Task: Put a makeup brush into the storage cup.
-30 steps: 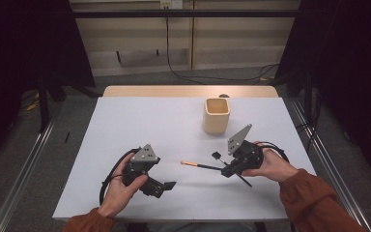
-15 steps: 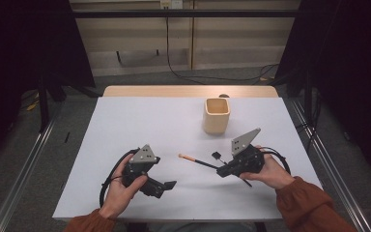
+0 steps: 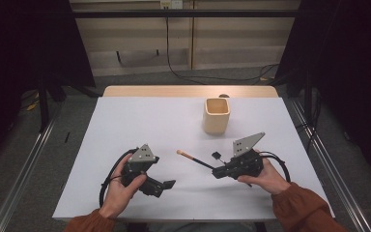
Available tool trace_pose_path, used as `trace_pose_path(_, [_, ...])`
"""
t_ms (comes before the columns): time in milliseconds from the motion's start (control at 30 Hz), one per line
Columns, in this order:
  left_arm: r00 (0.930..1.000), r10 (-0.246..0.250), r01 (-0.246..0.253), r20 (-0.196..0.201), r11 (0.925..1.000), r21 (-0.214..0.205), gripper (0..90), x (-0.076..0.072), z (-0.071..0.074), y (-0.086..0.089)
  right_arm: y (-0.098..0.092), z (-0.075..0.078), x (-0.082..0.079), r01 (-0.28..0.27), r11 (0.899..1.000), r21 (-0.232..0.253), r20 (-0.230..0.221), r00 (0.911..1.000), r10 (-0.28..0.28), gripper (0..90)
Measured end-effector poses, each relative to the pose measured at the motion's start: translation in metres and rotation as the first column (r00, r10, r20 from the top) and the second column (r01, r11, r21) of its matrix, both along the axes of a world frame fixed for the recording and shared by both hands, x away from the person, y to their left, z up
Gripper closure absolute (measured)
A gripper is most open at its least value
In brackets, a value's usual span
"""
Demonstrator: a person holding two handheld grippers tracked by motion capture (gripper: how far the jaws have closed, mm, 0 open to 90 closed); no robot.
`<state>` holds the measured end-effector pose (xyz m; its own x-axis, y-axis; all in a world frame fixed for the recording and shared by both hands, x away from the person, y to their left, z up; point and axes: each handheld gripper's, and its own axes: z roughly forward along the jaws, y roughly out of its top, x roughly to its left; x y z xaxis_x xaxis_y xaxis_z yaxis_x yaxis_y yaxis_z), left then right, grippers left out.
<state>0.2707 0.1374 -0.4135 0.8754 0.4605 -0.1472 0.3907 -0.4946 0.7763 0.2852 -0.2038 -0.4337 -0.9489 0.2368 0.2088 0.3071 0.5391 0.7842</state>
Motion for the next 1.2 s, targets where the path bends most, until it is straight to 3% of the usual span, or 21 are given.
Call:
trace_pose_path(167, [1.0,0.005,-0.005,0.002,1.0,-0.008,2.8,0.0,-0.001,0.0,-0.002,0.0,0.0,0.003,0.999,0.051,0.009,1.0,-0.003,85.7])
trace_pose_path(333, [0.9999,0.014,-0.014,0.005,0.9998,-0.016,2.7,-0.001,-0.002,0.0,-0.004,0.003,-0.001,0.026,0.991,0.129,0.027,0.9992,-0.03,85.7])
trace_pose_path(500, [0.9996,0.023,-0.022,0.015,0.9993,-0.031,2.7,-0.001,-0.003,0.001,-0.004,0.004,-0.001,0.055,0.984,0.172,0.038,0.9973,-0.062,85.7])
trace_pose_path(667, [0.9999,0.009,-0.009,-0.01,0.9964,-0.084,2.6,0.001,-0.004,0.003,-0.004,0.004,-0.001,0.057,0.982,0.182,0.036,0.9973,-0.064,85.7])
trace_pose_path(800, [1.0,0.007,-0.007,-0.002,0.991,-0.134,2.4,0.001,-0.001,0.003,-0.003,0.005,-0.002,0.052,0.98,0.191,0.037,0.9975,-0.06,85.7])
trace_pose_path(967, [0.9993,0.013,-0.007,0.036,0.985,-0.173,2.4,0.001,0.005,0.0,-0.003,0.007,-0.002,0.056,0.977,0.206,0.042,0.9969,-0.066,85.7])
trace_pose_path(1033, [0.9995,-0.01,0.015,0.028,0.9783,-0.207,2.3,0.001,0.007,-0.003,-0.003,0.007,-0.002,0.055,0.977,0.208,0.041,0.997,-0.065,85.6])
trace_pose_path(1200, [0.9972,-0.016,0.031,0.073,0.9762,-0.215,1.7,0.0,0.011,-0.013,-0.002,0.008,-0.004,0.045,0.976,0.214,0.042,0.9976,-0.055,85.6])
